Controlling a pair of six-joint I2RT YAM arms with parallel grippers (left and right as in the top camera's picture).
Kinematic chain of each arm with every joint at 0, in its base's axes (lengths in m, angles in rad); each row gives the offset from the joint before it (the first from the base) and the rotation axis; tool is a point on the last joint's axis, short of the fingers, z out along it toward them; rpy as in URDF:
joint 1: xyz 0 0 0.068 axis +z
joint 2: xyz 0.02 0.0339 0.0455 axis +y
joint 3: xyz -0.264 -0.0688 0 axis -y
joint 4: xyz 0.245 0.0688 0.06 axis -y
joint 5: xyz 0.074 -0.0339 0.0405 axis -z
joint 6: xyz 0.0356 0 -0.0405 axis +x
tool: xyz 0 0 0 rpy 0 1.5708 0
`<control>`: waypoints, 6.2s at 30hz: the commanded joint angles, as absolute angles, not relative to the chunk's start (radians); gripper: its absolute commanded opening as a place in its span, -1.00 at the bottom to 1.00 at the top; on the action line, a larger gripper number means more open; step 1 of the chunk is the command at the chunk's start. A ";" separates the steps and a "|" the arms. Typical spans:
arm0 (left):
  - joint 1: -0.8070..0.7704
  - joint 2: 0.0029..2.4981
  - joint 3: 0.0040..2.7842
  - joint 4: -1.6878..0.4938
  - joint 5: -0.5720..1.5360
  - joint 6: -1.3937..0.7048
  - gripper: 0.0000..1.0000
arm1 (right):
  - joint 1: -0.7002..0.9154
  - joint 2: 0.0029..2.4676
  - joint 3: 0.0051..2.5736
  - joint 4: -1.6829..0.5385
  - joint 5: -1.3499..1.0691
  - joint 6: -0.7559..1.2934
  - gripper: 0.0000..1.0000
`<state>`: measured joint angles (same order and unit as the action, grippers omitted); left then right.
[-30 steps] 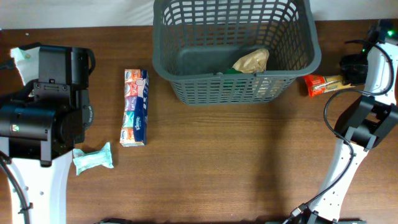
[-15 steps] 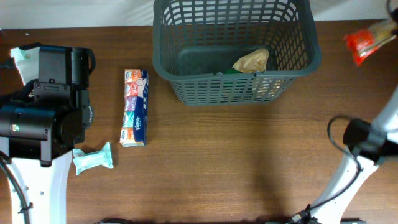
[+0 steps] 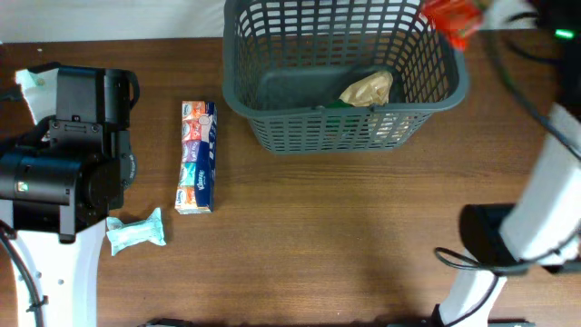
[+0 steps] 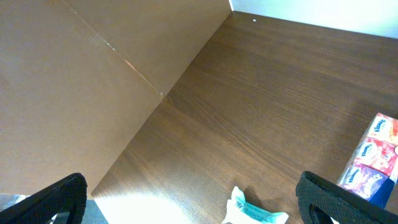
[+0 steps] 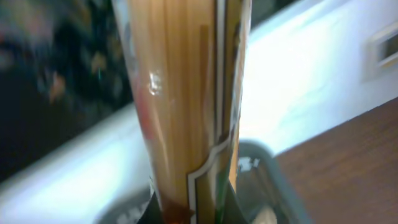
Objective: Pack container
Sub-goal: 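Lift the spaghetti package and carry it over the basket, then lower the spaghetti into the basket, open and retract the right gripper, then move the left gripper toward the top of the tissue pack stack, then close the left gripper on the top tissue pack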
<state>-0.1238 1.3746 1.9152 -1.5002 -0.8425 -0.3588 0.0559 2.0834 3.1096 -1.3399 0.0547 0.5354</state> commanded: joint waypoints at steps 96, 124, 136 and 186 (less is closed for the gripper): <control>-0.120 1.377 1.916 -1.484 -0.329 -0.352 0.99 | -0.497 2.006 2.406 -1.652 0.213 0.353 0.98; -0.035 1.694 1.916 -1.422 0.023 -0.025 0.99 | -0.497 2.006 2.349 -1.642 0.213 0.353 0.98; 0.040 1.935 1.916 -1.390 0.120 -0.002 0.99 | -0.497 2.006 2.349 -1.642 0.213 0.353 0.98; -0.023 2.128 1.603 -1.002 0.023 -0.074 0.99 | -0.497 2.006 2.349 -1.642 0.213 0.353 0.98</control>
<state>-0.0269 2.1048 1.6089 -1.0073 0.0113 -0.0750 -0.4904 2.0117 2.3539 -1.6451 0.2161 0.3412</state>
